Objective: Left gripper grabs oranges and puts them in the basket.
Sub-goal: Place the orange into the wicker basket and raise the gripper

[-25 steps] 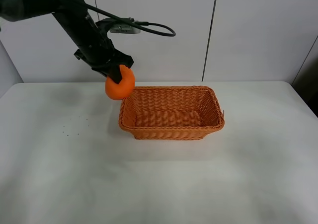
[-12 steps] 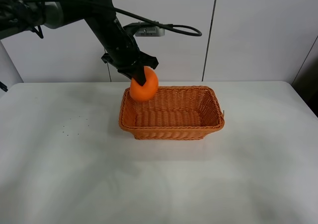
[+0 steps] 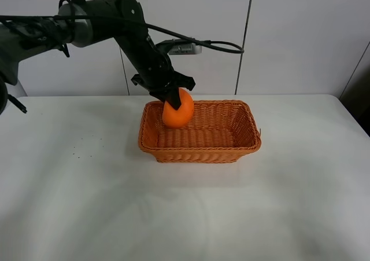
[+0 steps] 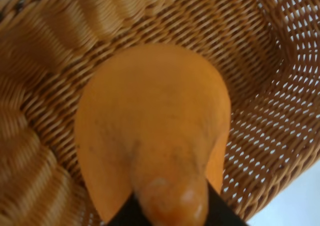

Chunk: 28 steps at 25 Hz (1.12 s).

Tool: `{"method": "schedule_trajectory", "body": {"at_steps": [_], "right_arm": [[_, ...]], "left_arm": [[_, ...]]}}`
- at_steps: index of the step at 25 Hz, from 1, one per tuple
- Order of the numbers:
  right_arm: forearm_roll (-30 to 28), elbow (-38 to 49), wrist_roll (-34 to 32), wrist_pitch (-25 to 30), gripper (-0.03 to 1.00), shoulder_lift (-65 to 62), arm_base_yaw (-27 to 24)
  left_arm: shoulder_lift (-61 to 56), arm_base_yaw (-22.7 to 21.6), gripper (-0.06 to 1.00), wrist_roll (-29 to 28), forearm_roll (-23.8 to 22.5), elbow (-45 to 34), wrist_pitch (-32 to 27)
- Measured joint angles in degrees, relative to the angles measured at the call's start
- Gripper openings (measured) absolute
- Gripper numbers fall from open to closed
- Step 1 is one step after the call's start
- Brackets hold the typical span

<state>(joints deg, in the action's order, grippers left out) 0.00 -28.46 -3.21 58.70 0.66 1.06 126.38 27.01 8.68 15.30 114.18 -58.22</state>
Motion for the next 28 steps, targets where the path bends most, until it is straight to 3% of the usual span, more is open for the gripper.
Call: {"method": "schedule_trajectory", "body": {"at_steps": [11, 28], "right_arm": [[0.0, 0.0, 0.0, 0.0, 0.69, 0.0, 0.0], [0.0, 0.0, 0.0, 0.0, 0.69, 0.0, 0.0]], "left_arm": [[3.03, 4.41, 0.16, 2.62, 0.68, 0.0, 1.96], [3.86, 4.49, 0.16, 2.99, -0.88, 0.0, 11.25]]}}
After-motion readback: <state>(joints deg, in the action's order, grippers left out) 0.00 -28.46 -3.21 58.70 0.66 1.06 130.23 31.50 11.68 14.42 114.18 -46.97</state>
